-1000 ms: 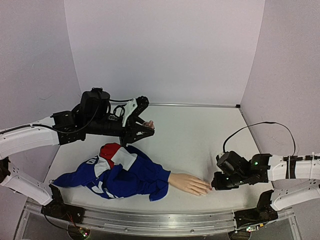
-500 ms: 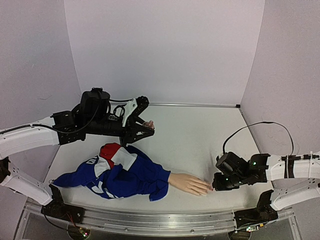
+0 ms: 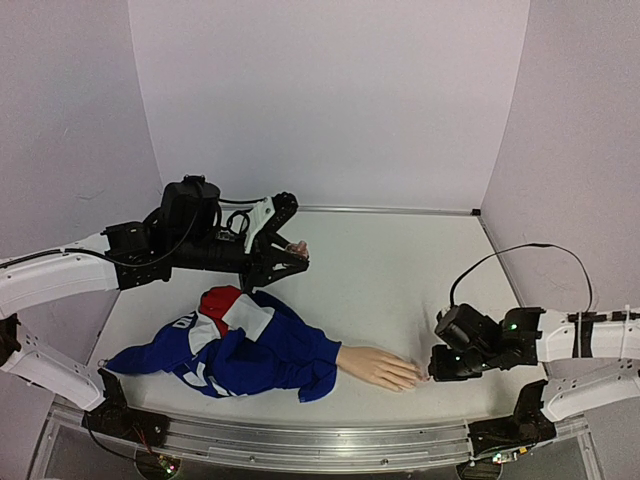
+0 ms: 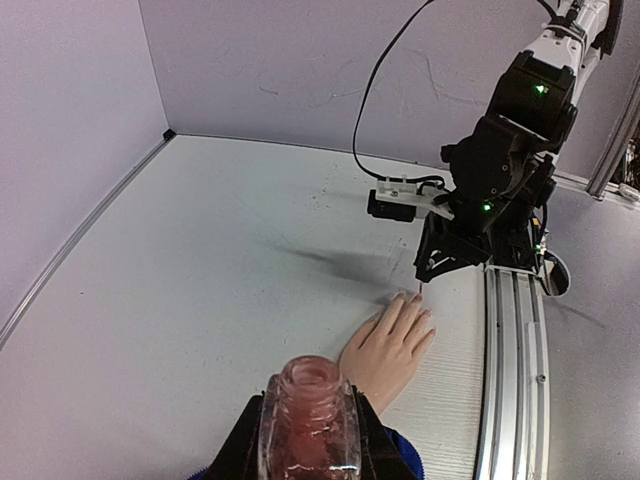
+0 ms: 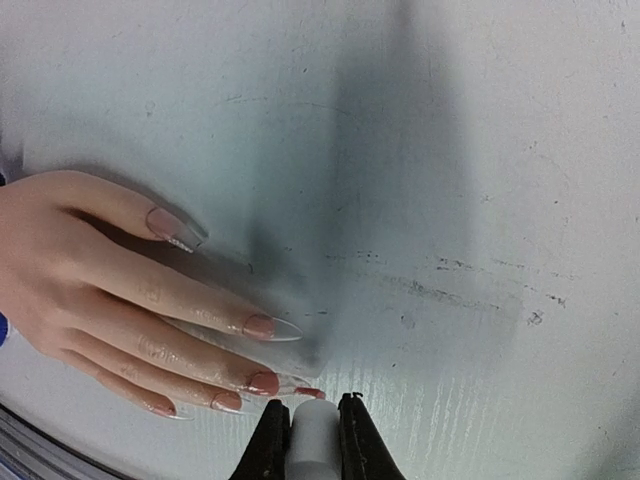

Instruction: Paint the nails

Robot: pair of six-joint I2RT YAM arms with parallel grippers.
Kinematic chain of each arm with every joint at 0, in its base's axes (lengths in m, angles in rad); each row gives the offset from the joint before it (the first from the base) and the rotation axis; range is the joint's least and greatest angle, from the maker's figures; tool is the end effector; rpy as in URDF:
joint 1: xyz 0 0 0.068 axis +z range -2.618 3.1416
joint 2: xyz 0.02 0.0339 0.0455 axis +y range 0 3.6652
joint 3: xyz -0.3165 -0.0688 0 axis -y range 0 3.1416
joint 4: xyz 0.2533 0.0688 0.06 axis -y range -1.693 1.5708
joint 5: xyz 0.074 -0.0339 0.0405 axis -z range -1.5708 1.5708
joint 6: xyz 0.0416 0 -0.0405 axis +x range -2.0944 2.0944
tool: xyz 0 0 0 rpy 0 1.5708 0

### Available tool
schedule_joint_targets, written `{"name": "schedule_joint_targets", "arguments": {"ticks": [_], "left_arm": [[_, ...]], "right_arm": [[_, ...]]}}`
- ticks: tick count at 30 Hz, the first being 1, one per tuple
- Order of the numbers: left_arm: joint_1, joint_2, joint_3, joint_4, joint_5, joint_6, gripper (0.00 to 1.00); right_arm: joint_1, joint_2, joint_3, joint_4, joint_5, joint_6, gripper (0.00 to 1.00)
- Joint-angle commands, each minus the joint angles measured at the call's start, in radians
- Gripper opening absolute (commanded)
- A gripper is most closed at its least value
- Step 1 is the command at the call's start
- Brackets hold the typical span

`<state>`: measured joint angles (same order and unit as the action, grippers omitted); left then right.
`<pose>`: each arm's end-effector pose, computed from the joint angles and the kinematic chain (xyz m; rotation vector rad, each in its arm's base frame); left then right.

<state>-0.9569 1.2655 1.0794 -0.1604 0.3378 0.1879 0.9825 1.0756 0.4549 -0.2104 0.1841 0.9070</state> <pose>0.1566 -0.2461 0.3890 1.2679 1.5313 -0.8319 0.1107 0.1522 0.2086 -0.0049 2.4905 0.6473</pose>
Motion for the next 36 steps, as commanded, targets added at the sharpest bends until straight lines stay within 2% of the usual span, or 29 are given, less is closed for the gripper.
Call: {"name": "schedule_joint_targets", "arguments": {"ticks": [1,9,36], "left_arm": [[-0.005,-0.026,0.032,0.024,0.012,0.020,0.00],[-0.005,-0.021,0.033,0.024,0.018,0.016,0.00],[-0.005,-0.028,0.030,0.023,0.014,0.020,0.00]], "right_arm": [[0.005,-0.067,0.008,-0.071,0.031,-0.006,0.00],[0.004,-0.139,-0.017,-0.011,-0.033,-0.048,0.00],[0.005,-0.023,-0.007,0.036,-0.036,-0.040,0.00]]}}
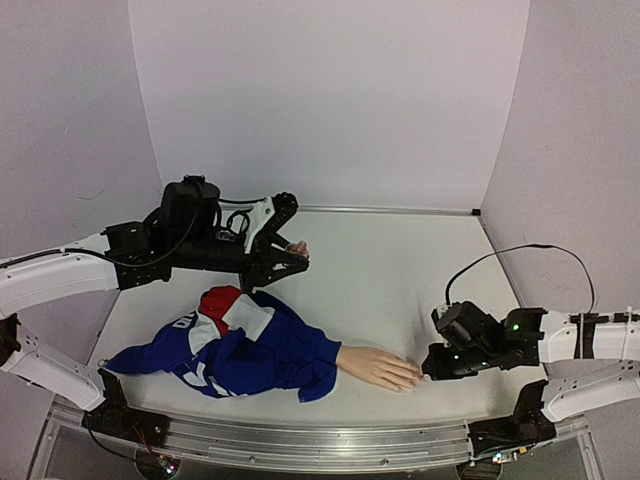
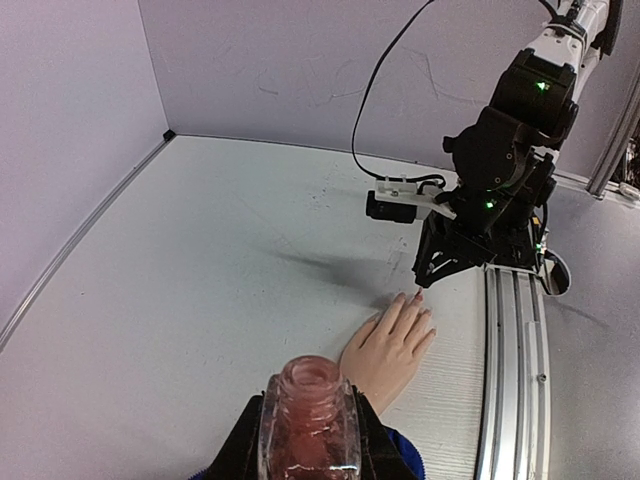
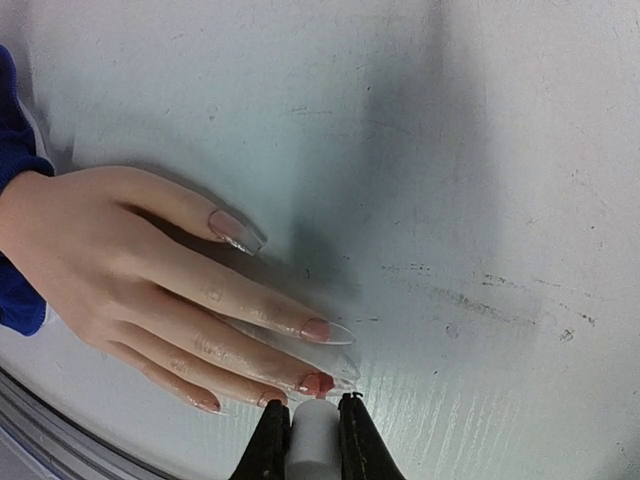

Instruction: Paint the nails

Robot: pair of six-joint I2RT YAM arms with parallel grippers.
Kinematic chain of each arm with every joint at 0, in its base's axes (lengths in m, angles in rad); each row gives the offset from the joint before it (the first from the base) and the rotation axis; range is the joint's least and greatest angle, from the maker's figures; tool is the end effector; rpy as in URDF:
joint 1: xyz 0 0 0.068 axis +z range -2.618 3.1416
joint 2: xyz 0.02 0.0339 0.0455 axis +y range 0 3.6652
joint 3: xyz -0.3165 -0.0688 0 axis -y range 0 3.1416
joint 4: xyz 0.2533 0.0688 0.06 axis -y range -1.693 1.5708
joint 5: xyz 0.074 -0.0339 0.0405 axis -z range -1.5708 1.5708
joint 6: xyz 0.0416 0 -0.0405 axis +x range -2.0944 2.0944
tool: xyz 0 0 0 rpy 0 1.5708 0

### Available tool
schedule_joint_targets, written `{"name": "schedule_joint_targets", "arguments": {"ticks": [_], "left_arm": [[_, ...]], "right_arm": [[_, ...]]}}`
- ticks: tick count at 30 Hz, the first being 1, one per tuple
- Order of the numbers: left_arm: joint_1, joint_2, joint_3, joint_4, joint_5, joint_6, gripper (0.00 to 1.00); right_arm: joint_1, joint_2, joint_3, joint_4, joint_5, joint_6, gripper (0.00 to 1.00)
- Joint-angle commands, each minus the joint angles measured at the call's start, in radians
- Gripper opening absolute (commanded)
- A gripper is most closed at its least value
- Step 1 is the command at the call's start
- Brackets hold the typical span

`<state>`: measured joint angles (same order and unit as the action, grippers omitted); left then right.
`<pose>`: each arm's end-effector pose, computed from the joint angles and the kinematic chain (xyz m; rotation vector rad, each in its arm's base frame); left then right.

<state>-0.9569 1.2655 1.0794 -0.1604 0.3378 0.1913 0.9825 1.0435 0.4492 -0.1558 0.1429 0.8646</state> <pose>0.1566 -0.2461 0.3890 1.2701 1.5288 -0.8297 0.1095 0.1535 0.2164 -0.0678 2.4377 0.7407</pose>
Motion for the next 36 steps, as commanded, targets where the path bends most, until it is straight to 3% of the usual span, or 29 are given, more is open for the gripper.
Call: {"name": "schedule_joint_targets", "arguments": {"ticks": [1,21,28,36], "left_arm": [[-0.005,-0.028,0.029,0.022,0.015,0.016,0.00],[-0.005,-0.024,0.033,0.022,0.019,0.015,0.00],[-0.005,-0.017,0.038,0.022,0.023,0.013,0.00],[-0.005,-0.018,0.040,0.022,0.023,0.013,0.00]], "right_arm": [[0.005,0.011,-0.002,-0.019,0.003,0.002,0.00],[0.005,-0.036,0.001,-0.143,0.071,0.072,0.00],[0.005,-0.095,-0.006,-0.085,0.004,-0.005,0.00],[0.004,-0.053,0.002,-0.033,-0.009,-0.025,0.00]]}}
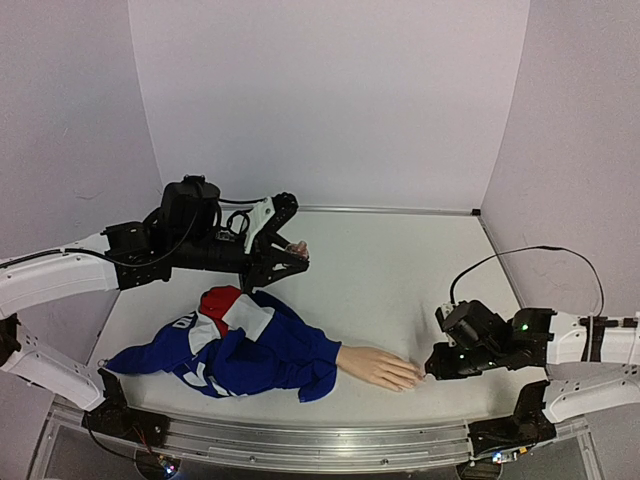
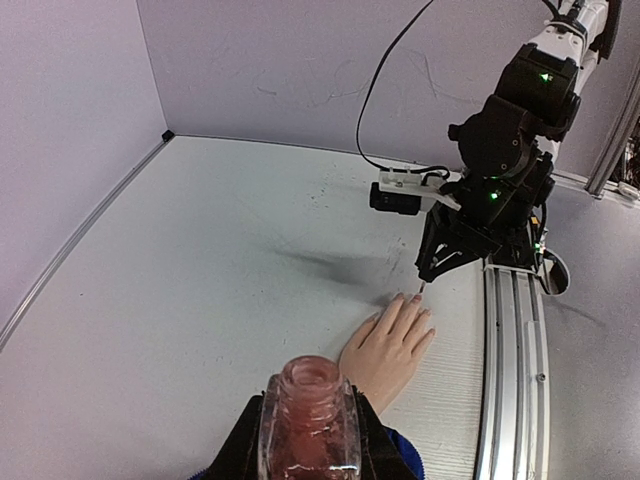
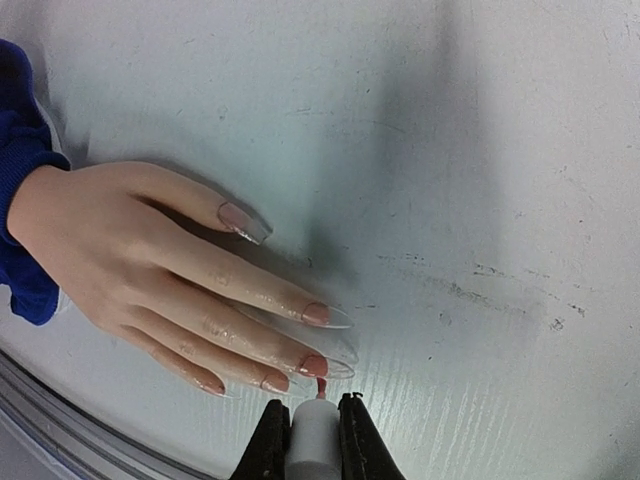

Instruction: Paint the nails

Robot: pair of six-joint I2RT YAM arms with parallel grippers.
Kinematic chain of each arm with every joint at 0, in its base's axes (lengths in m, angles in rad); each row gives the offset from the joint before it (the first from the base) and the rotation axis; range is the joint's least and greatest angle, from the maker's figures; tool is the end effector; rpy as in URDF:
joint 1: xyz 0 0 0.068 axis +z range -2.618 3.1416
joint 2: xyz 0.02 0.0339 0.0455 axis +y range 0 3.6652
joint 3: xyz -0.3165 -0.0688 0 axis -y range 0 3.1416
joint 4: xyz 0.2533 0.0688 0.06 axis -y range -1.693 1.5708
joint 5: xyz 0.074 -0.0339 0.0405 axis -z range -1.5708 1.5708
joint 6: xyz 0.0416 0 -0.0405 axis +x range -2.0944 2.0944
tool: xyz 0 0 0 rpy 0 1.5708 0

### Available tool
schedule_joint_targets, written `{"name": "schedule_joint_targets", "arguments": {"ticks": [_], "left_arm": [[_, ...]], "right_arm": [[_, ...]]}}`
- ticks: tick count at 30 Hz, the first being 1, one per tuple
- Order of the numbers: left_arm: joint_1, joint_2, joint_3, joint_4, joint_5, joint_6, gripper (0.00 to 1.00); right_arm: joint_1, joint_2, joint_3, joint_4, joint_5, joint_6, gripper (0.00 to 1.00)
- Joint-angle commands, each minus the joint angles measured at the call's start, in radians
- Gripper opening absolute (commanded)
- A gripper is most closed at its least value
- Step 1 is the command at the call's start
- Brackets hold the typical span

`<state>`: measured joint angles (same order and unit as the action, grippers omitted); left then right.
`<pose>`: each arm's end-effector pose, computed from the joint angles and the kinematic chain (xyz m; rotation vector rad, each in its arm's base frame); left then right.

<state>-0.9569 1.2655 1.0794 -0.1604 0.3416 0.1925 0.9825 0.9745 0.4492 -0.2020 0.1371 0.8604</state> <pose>0.1565 -0.2462 0.3890 1.2732 1.5264 -0.8325 0.1033 0.1446 0.2237 -0.0732 2.4202 0.7644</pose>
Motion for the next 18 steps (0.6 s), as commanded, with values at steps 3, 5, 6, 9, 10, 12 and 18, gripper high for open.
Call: {"name": "schedule_joint_targets", "arguments": {"ticks": [3,5,6,9,10,12,18], "left_arm": [[-0.005,-0.021,0.039,0.023,0.017,0.014,0.00],[-0.005,-0.023,0.038,0.022,0.016,0.014,0.00],[-0.005,-0.023,0.036,0.022,0.016,0.014,0.00],[-0.005,-0.024,0.036,0.022,0.018,0.013,0.00],[-0.005,-0.024,0.035,0.022,0.017,0.014,0.00],[-0.005,-0.024,0.036,0.022,0.016,0.015,0.00],[-0.005,-0.029,0.034,0.021,0.015,0.016,0.00]], "right_arm": [[0.004,0.028,-0.001,0.016,0.005,-0.013,0.00],[0.005,0.033,-0.003,0.021,0.004,-0.011,0.00],[0.005,0.034,-0.004,0.024,0.005,-0.010,0.00],[0.004,0.040,-0.005,0.027,0.006,-0.006,0.00],[0.005,0.043,-0.005,0.027,0.006,-0.006,0.00],[0.004,0.048,-0.005,0.029,0.008,-0.005,0.00],[0.005,0.069,-0.003,0.035,0.010,-0.002,0.00]]}}
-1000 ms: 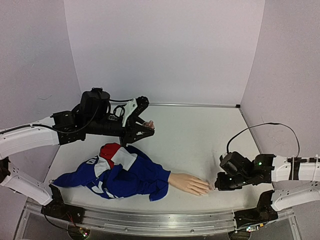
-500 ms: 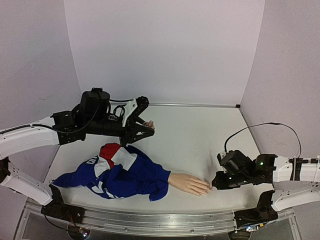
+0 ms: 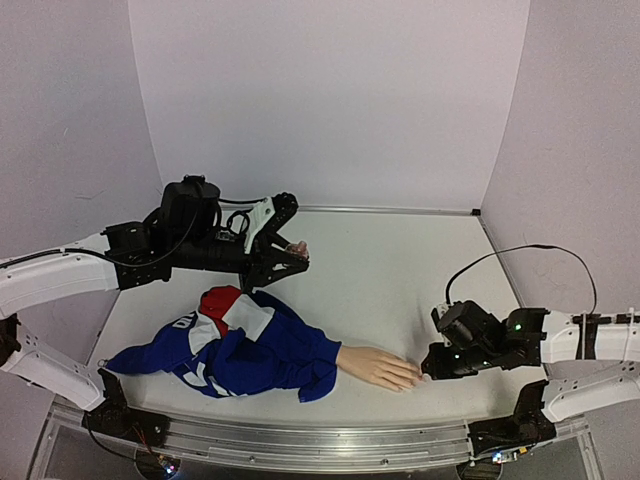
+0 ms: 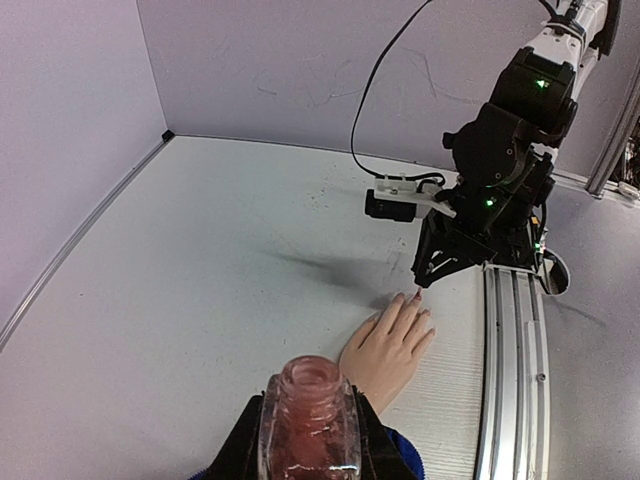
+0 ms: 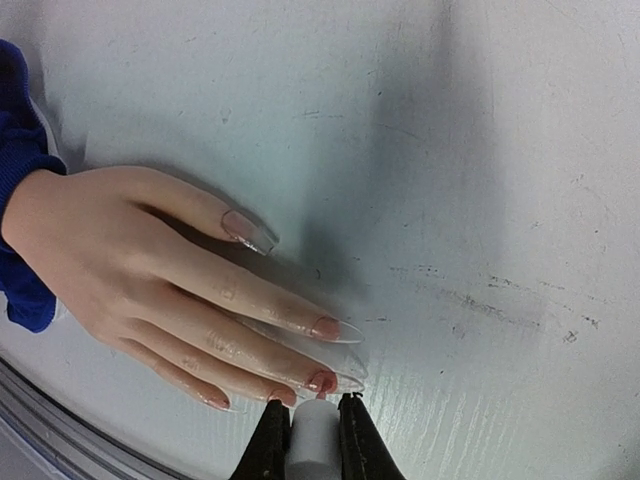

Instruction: Paint the nails

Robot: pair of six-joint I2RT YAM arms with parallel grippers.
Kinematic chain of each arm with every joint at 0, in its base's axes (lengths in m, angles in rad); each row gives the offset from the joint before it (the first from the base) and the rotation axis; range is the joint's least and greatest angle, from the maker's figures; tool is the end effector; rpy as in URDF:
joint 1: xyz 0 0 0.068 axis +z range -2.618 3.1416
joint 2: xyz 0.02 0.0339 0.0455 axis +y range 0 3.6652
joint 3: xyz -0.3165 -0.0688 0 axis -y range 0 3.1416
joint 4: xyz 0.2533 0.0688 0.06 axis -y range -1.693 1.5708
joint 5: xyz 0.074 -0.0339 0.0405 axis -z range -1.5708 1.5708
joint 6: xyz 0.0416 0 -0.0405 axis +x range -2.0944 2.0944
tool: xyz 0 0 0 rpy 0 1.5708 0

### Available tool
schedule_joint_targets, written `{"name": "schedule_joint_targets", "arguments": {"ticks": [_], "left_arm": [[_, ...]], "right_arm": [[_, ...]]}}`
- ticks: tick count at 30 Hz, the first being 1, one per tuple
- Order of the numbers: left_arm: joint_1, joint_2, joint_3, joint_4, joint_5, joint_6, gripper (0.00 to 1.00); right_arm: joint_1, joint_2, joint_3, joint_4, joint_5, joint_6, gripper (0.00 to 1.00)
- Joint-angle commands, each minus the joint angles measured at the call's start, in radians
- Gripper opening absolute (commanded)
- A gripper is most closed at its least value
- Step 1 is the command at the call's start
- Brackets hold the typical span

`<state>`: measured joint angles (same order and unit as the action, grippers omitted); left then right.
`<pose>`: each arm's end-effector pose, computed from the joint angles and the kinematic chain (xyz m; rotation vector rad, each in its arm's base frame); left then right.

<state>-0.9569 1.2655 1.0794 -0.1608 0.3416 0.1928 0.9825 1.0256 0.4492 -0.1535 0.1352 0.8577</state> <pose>0.1564 -0.2462 0.3890 1.2736 1.5265 -0.8323 0.1083 0.1523 0.2195 -0.0779 2.4228 0.7626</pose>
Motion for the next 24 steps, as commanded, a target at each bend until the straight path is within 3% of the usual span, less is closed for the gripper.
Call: {"name": "schedule_joint_targets", "arguments": {"ticks": [1,24], "left_arm": [[-0.005,-0.029,0.032,0.022,0.013,0.015,0.00],[-0.005,-0.031,0.033,0.021,0.014,0.015,0.00]], "right_arm": [[0.004,0.022,-0.003,-0.014,0.011,0.003,0.00],[0.005,0.071,-0.003,-0.069,0.050,0.064,0.00]]}}
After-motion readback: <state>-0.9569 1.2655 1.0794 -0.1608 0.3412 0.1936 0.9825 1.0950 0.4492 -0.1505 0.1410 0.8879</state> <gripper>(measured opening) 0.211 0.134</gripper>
